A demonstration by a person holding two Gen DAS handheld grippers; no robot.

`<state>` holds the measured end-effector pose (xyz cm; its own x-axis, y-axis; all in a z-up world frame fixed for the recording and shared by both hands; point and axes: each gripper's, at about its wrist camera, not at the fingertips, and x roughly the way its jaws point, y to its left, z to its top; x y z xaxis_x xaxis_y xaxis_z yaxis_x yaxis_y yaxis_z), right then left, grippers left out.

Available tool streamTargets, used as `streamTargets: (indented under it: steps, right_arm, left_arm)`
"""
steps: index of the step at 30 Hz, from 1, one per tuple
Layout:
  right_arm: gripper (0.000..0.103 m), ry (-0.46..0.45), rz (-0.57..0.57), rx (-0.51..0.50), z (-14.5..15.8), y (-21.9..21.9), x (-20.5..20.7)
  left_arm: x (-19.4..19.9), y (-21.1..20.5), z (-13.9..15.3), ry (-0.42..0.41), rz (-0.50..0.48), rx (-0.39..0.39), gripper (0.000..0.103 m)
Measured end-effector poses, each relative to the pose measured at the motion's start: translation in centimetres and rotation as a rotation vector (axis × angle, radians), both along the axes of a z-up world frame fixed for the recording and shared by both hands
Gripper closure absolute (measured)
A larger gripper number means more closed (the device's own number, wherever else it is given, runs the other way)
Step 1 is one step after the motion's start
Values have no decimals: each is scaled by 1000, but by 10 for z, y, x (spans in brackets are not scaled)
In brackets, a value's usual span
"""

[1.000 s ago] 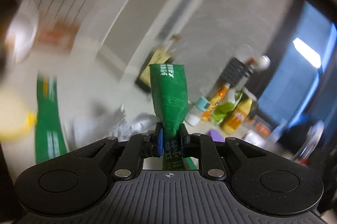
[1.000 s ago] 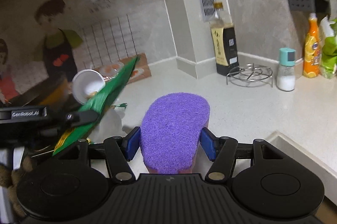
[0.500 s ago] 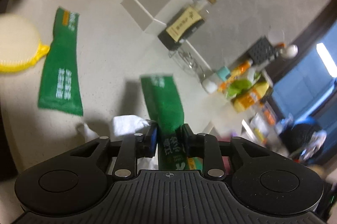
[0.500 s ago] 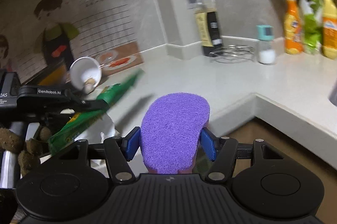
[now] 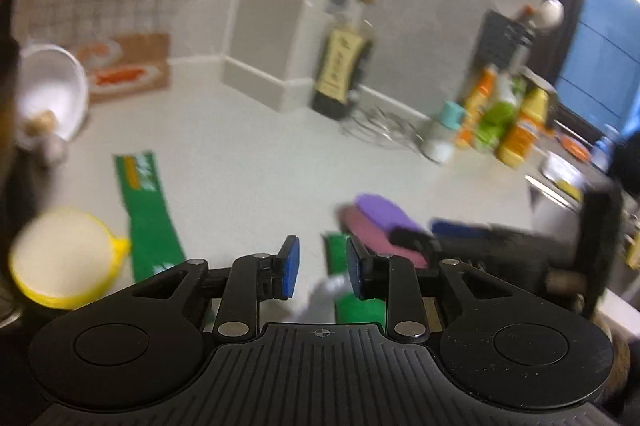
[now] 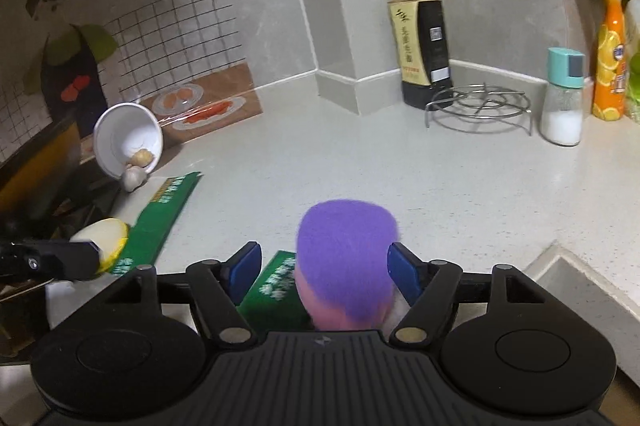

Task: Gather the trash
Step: 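Carry the sponge with the right gripper while the left gripper carries the packet down to the green bin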

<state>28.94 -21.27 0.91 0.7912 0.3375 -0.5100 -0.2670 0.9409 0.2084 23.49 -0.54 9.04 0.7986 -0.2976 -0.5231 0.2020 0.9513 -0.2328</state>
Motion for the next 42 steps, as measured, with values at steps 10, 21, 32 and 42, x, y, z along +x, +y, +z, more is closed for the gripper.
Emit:
streamTargets:
  steps: [10, 21, 32, 42]
  right_arm:
    - [32, -32, -3, 22, -4, -38, -34]
    - [32, 4, -2, 85, -15, -66, -49]
    - [32, -29, 0, 51, -9, -62, -46]
    - [32, 11, 13, -69, -17, -5, 13]
  left_arm:
    - [-10, -71, -10, 173, -153, 71, 74]
    - [4, -103, -62, 180, -92, 393, 67]
    - [18, -96, -78, 153, -121, 415, 65]
    - [30, -36, -72, 72, -23, 268, 87]
